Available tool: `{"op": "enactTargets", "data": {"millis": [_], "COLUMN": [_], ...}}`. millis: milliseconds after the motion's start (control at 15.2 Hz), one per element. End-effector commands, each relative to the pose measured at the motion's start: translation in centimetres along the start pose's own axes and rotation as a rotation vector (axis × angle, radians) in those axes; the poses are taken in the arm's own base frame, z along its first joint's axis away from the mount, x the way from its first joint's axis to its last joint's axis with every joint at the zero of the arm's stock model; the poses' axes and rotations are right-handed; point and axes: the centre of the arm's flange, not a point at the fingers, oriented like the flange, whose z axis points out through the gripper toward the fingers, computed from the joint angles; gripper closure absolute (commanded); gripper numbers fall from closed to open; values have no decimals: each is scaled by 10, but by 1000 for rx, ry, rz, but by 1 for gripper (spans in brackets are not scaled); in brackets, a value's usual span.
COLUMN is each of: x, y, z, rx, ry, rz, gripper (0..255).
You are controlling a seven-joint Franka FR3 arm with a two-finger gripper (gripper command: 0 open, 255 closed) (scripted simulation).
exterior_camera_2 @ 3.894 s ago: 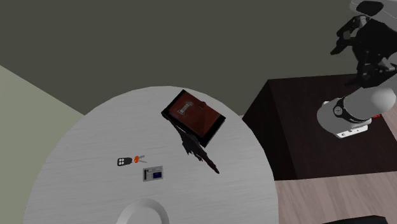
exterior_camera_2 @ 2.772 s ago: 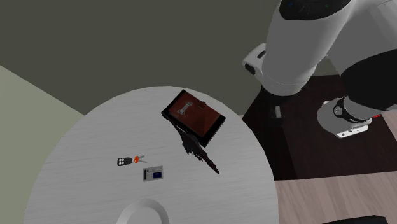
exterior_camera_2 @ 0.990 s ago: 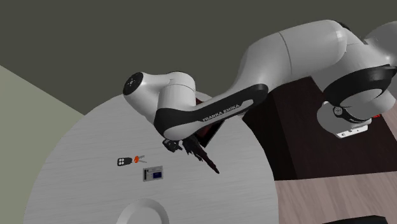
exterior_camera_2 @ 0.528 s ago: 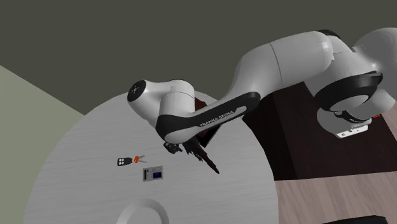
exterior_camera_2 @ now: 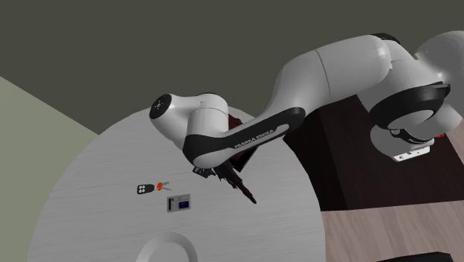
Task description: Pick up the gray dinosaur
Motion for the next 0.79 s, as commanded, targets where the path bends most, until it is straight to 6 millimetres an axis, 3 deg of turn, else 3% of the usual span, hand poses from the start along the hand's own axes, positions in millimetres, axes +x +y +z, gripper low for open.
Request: {"op": "enactTargets", "data": {"millis": [0, 726], "x": [0, -18], "y": [1, 0], "z": [2, -48], "rx": [-3, -3], "ry": [-3, -3], "rz": [1, 1], "gripper": [255, 255]}}
